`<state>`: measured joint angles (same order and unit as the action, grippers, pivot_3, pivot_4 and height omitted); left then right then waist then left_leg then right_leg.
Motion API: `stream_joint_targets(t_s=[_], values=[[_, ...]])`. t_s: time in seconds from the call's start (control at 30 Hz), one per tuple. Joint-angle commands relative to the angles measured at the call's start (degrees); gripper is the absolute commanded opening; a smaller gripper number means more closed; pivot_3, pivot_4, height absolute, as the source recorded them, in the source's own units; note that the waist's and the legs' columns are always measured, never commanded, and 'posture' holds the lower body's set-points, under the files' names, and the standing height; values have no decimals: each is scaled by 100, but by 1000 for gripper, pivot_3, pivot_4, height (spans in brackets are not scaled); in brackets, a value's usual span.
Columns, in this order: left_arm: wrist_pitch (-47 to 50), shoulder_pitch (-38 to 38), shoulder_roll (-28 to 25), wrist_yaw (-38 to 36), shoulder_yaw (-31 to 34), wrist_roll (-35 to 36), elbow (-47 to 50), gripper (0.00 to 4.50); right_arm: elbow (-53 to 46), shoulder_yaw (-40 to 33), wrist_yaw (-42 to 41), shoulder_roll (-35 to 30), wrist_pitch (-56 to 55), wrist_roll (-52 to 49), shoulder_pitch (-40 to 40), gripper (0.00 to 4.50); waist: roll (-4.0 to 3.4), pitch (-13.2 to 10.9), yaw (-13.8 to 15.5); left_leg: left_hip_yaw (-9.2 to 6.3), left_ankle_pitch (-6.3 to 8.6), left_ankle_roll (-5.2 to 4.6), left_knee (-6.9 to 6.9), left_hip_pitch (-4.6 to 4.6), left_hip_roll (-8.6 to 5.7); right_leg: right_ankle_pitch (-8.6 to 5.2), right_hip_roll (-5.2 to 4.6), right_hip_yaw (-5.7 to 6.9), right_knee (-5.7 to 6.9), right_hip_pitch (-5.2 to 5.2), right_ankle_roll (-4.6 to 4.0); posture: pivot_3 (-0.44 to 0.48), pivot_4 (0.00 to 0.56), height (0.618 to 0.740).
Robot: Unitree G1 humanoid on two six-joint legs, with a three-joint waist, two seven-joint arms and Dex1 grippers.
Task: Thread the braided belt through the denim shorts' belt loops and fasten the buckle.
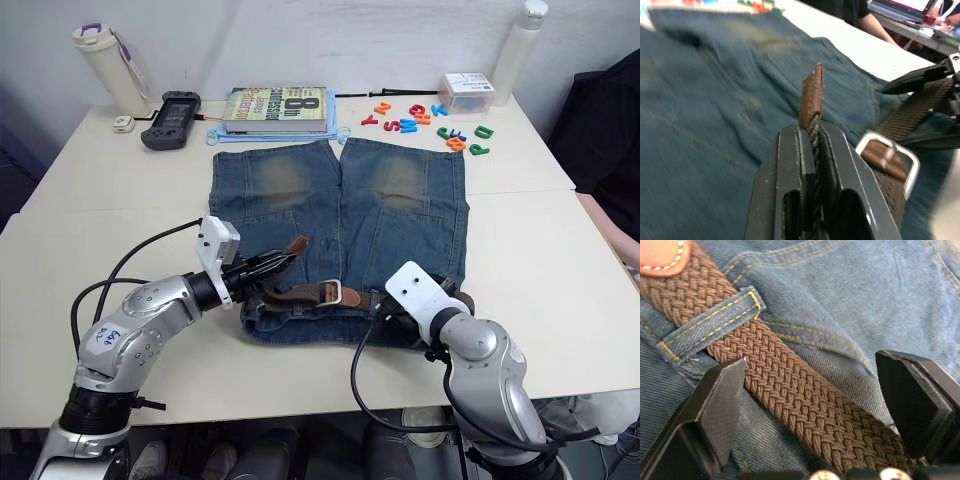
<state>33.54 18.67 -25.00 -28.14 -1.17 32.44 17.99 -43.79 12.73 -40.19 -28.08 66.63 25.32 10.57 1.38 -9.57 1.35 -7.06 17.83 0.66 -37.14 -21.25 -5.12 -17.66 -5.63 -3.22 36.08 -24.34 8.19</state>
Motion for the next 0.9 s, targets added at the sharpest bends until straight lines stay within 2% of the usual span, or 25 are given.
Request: stream_joint_targets(t_s=[0.03, 0.17, 0.4, 0.73, 0.9], values=[[-404, -21, -29, -281, -71, -169, 360, 0, -432, -285, 127, 338, 338, -394, 321, 4434, -2, -1, -22, 1, 0, 0, 2, 0, 0, 0, 0, -2, 1, -3, 0, 0, 150, 740], [-947, -143, -242, -569, -287, -740, 221, 0, -723, -634, 111, 824, 850, -923, 872, 4434, -6, -3, -49, 3, 0, 0, 5, -2, 4, 0, 5, -2, 2, -7, 0, 0, 150, 740], [-1104, -332, -201, -716, -328, -907, 219, 0, -1269, -891, 51, 1122, 1706, -1906, 1394, 4434, -8, -4, -52, -1, 3, -5, 9, -7, 3, 0, 1, 0, -8, -8, -1, 0, 150, 740], [-987, -232, -61, -696, -309, -870, 222, 0, -1607, -475, 544, 392, 1558, -2604, 803, 4434, -8, -4, -44, 1, 5, -8, 9, -9, 2, 0, -1, -1, -9, -10, 0, 0, 150, 740], [-960, -202, -40, -717, -333, -869, 202, 0, -1572, 161, 1125, 109, 1192, -2609, 360, 4434, -8, -4, -42, 2, 5, -8, 8, -9, 2, 0, -1, -1, -9, -10, -1, 0, 150, 740]])
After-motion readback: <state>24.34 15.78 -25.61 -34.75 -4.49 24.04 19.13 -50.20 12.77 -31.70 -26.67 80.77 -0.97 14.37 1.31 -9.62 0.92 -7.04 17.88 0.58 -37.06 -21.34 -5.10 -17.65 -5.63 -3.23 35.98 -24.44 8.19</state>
